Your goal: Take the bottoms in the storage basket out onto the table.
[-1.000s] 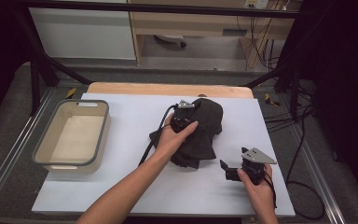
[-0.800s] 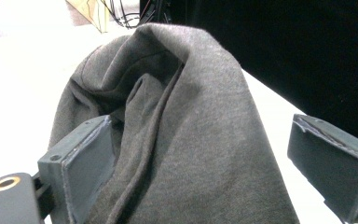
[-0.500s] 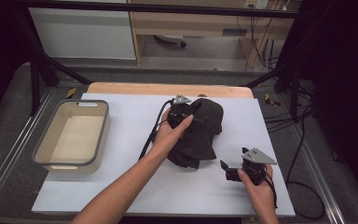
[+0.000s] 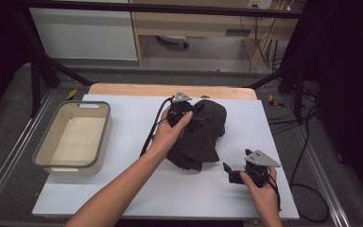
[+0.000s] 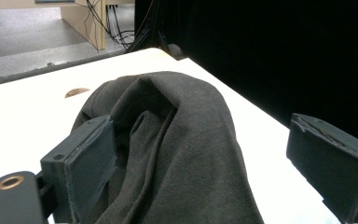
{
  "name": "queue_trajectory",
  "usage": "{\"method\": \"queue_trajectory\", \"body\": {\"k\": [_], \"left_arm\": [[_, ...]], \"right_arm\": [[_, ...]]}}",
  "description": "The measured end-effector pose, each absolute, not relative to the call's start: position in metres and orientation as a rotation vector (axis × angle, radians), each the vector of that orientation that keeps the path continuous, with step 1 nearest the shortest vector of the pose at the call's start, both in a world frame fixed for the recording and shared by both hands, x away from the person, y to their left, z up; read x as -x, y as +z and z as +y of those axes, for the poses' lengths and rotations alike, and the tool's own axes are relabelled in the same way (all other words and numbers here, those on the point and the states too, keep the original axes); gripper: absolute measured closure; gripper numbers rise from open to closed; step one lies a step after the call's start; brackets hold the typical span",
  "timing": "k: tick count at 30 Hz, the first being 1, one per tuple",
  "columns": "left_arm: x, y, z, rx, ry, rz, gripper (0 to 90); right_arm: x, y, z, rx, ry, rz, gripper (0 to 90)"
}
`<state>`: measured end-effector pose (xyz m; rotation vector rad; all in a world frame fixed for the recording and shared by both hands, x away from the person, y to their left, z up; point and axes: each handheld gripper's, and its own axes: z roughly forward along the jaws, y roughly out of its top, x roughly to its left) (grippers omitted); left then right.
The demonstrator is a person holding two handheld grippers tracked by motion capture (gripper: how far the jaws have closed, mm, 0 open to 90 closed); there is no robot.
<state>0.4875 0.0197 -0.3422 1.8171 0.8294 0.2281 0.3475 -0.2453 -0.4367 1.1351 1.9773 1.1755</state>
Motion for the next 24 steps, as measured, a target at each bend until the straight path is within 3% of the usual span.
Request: {"method": "queue_trajectory", "body": {"k": [24], "left_arm": [[-0.483,-0.316,0.027,-1.830,0.225,0.773,9.4]], "right_arm": [[-0.348,-0.437,-0.246,-1.147,1.154,1.934,1.5]]}}
